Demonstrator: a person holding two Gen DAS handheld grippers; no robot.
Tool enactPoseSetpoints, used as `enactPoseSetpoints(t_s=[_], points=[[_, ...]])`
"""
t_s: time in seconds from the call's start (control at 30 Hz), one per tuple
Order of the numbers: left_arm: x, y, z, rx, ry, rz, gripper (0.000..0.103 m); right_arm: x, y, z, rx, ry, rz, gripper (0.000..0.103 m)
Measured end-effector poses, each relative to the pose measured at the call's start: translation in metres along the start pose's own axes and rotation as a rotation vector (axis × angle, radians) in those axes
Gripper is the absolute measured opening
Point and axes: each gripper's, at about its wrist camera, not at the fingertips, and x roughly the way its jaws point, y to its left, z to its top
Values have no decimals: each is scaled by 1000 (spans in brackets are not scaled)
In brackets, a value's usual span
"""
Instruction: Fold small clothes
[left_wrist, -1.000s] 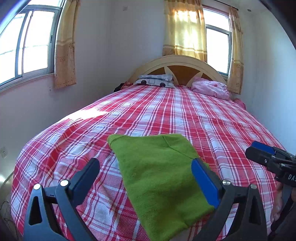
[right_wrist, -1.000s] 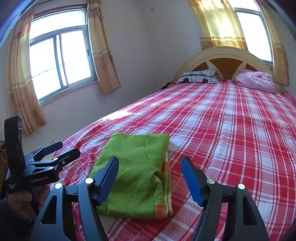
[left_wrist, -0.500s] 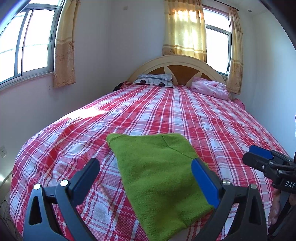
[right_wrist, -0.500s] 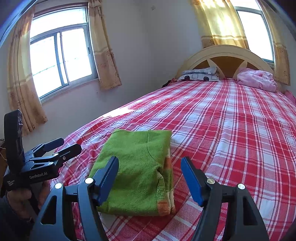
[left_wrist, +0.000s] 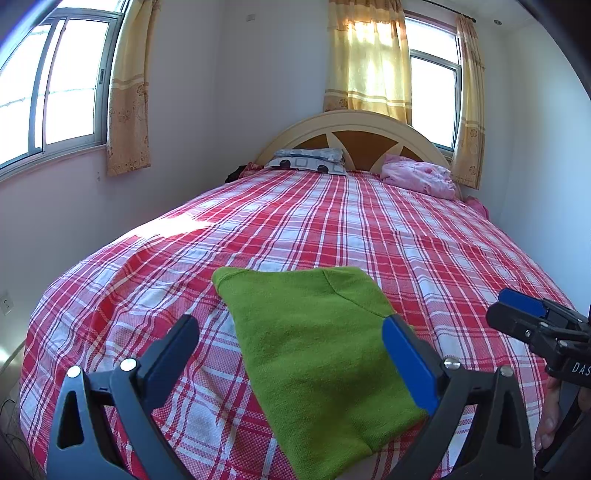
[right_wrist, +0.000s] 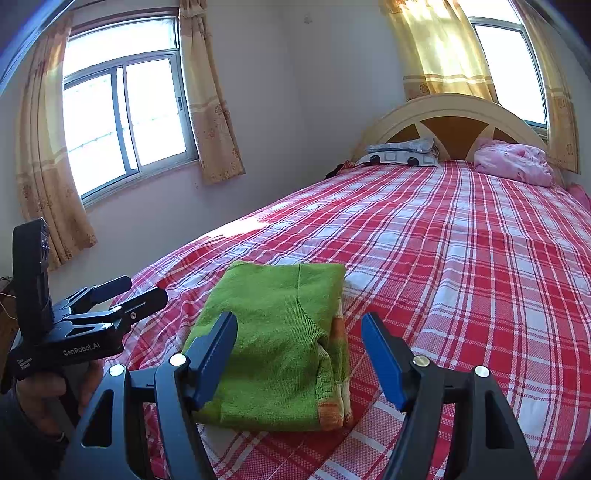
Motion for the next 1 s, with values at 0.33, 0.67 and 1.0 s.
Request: enactPoseSetpoints(t_s=[0.33,0.67,1.0], points=[[0,-2,1,12,4,-3,103,0,0,0,3,-4,-1,71],[-1,-3,7,22,15,-5,103,-9,1,2,1,-56,-10,71],[3,4,10,10,15,36,103,-10,4,1,-4,-58,-6,71]])
